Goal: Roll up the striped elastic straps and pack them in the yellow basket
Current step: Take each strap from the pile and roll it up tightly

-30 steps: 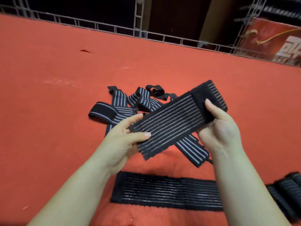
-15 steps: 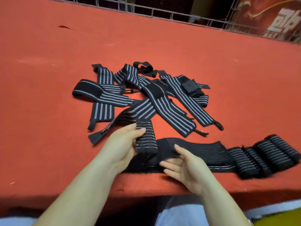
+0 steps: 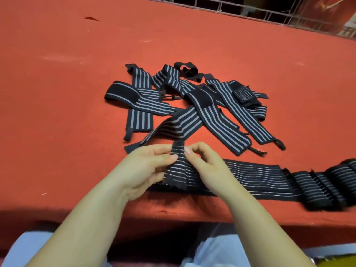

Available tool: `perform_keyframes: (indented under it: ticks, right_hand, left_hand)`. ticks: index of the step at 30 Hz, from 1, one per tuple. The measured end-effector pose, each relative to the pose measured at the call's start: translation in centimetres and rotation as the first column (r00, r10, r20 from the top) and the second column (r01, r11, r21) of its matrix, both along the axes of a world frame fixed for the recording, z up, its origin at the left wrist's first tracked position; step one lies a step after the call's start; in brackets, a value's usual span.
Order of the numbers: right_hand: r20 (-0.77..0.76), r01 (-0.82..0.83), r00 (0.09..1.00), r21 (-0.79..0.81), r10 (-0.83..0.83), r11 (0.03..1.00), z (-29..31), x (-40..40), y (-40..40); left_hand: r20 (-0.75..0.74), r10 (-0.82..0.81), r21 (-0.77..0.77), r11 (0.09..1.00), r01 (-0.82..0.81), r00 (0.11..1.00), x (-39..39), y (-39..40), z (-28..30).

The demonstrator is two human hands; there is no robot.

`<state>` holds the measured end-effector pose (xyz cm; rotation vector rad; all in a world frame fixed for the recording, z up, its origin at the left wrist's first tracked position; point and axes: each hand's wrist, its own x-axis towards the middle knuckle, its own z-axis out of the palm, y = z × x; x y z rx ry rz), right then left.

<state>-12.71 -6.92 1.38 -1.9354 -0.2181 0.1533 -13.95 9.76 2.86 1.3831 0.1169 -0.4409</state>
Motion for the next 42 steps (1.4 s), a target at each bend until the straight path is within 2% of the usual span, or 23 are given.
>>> perform_keyframes:
  ticks: [2,6,10,17,23,33,40,42]
  right_hand:
    - [0.032,-0.003,0.999,-0.061,0.005,0.998,-0.6,0.5,0.4]
    - [0.116,0.000,0.992,-0.378,0.047,0.926,-1.6,1.4,1.5]
    - [0.048,-0.042,0.996,-0.512,0.077,0.858,-2.2,2.8,2.6]
    - [-0.084,-0.091,0.995,-0.551,0.054,0.830,-2.5,4.1,3.6]
    - [-0.198,-0.123,0.980,-0.535,0.018,0.836,-2.3,4.8,4.2]
    - [-0.221,-0.115,0.975,-0.600,-0.026,0.791,-2.8,5.4,4.7]
    - [-0.172,-0.105,0.985,-0.684,-0.020,0.722,-2.8,5.5,5.0]
    - [-0.216,-0.165,0.976,-0.646,0.029,0.746,-2.2,6.0,4.6]
  left_hand:
    - [-0.014,0.034,0.056,0.998,-0.033,0.999,0.1,1.2,-1.0]
    - [-0.011,0.117,0.215,0.970,-0.112,0.993,0.0,2.3,-2.6]
    - [-0.050,0.140,0.284,0.951,-0.121,0.989,0.4,2.8,-4.2]
    - [0.030,0.210,0.499,0.844,-0.197,0.977,1.1,3.7,-4.9]
    - [-0.004,0.213,0.503,0.845,-0.182,0.977,1.5,4.3,-5.4]
    - [-0.062,0.177,0.505,0.854,-0.122,0.982,1.9,4.4,-5.1]
    - [-0.106,0.097,0.600,0.800,-0.014,0.990,2.5,4.2,-4.3]
    - [-0.118,0.077,0.633,0.774,0.015,0.990,2.7,4.0,-4.0]
